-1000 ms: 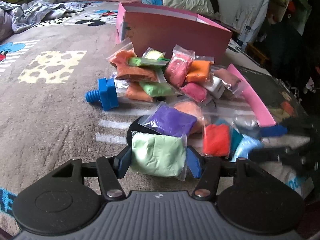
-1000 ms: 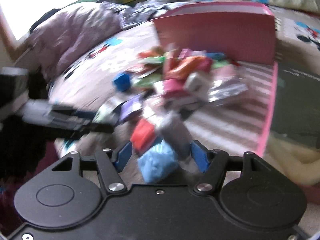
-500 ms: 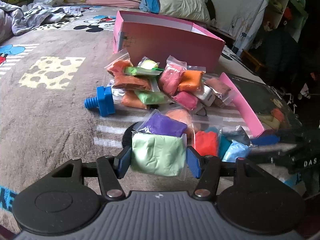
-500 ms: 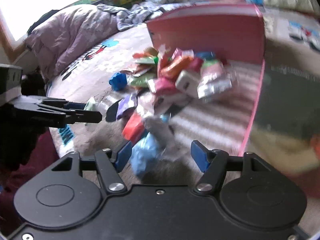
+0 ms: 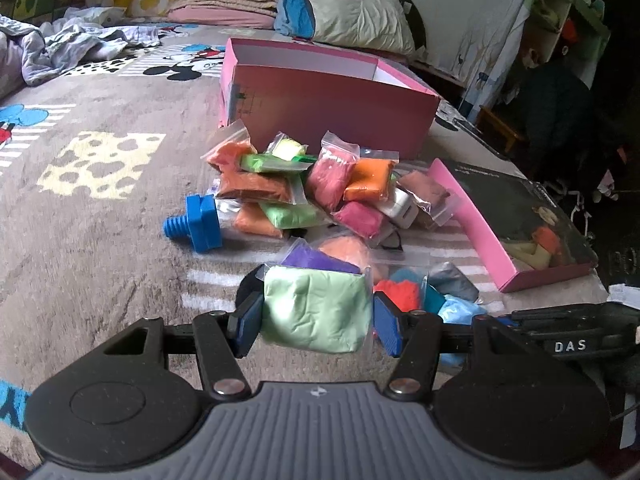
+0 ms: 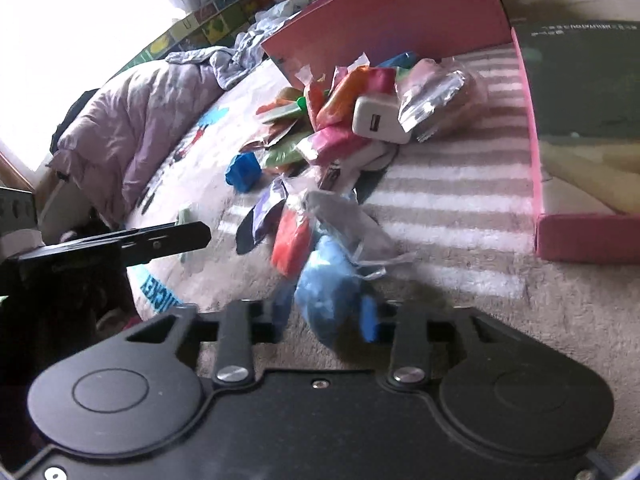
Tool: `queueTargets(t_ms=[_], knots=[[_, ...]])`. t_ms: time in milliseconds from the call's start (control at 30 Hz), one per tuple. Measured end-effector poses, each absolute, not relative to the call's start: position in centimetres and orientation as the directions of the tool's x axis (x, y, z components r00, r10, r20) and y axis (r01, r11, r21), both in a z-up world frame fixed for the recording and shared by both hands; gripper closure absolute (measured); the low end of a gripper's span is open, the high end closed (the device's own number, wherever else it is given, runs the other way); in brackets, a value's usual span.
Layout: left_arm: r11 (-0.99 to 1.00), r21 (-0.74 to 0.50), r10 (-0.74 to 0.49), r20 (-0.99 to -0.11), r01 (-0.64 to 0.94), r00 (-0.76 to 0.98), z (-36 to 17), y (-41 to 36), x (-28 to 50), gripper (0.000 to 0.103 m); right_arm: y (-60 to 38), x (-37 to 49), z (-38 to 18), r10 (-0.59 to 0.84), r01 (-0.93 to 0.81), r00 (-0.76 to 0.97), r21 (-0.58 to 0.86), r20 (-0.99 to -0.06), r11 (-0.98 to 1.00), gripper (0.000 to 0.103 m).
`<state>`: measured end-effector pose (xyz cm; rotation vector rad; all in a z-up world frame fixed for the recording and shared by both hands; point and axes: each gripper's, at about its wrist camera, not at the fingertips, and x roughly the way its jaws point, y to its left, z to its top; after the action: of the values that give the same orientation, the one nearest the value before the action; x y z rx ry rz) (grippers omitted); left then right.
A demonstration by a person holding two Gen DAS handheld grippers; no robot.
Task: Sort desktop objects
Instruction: 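Lift the light green packet with the left tool over the pink shoebox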
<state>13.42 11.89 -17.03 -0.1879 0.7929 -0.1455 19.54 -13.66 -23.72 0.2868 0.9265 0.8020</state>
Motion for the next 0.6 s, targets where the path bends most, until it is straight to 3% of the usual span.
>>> queueTargets(t_ms=[100,600], knots=[[0.975,-0.213,-0.192,-0.697,0.056,0.691,-17.0,11.7,14.0,0.046,-14.0,19.1,-23.2,0.734,-0.51,0.351,0.538,-0.582,0.671,0.082],[0.985,-0.165,-0.149,-0.642,0.054,0.752,-12.9,11.7,19.9,0.046,-19.1,19.1,-22.2,0.751,-0.453,0.419,0.599,-0.511,0.66,0.084]])
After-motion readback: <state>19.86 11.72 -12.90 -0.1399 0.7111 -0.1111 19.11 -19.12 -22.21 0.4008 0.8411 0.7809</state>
